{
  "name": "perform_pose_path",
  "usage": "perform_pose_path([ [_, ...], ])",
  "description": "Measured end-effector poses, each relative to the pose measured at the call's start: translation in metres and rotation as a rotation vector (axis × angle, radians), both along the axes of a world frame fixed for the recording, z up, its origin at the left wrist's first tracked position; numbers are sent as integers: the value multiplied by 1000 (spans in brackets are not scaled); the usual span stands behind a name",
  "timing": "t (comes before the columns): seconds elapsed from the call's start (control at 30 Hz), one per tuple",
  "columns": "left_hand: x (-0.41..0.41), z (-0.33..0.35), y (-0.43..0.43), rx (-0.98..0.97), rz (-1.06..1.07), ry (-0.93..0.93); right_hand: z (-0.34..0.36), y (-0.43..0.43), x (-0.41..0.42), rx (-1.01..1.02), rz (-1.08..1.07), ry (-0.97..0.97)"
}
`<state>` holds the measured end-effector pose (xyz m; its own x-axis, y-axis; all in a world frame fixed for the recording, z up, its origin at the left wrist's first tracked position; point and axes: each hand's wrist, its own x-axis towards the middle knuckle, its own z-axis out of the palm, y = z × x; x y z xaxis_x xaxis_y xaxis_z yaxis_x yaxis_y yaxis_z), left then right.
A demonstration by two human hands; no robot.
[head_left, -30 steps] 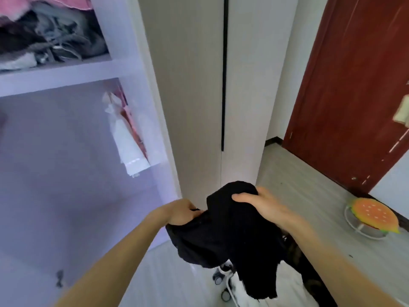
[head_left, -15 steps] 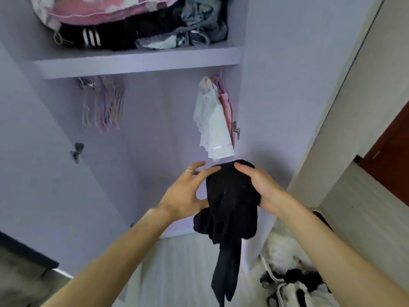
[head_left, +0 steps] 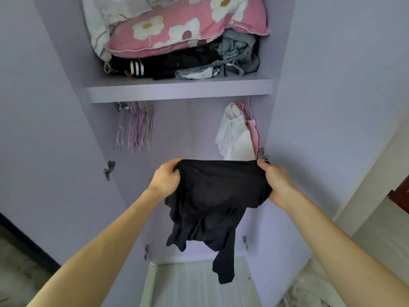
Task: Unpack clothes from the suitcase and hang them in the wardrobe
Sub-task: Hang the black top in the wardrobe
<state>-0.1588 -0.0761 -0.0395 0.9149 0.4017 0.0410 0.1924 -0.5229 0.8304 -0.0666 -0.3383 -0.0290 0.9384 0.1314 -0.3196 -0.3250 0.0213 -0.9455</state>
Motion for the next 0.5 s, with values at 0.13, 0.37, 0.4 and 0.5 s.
perform_pose_path([
  [0.13,7,14,9,138,120,10,25,17,14,211,51,124],
  [0.37,21,53,24,-412,431,-65,58,31,38,-189,98,-315],
  [0.4,20,57,26,-522,446,-51,58,30,44,-259,75,-366],
  [0.5,12,68,31,-509,386,7,62,25,64,-193,18,-245],
])
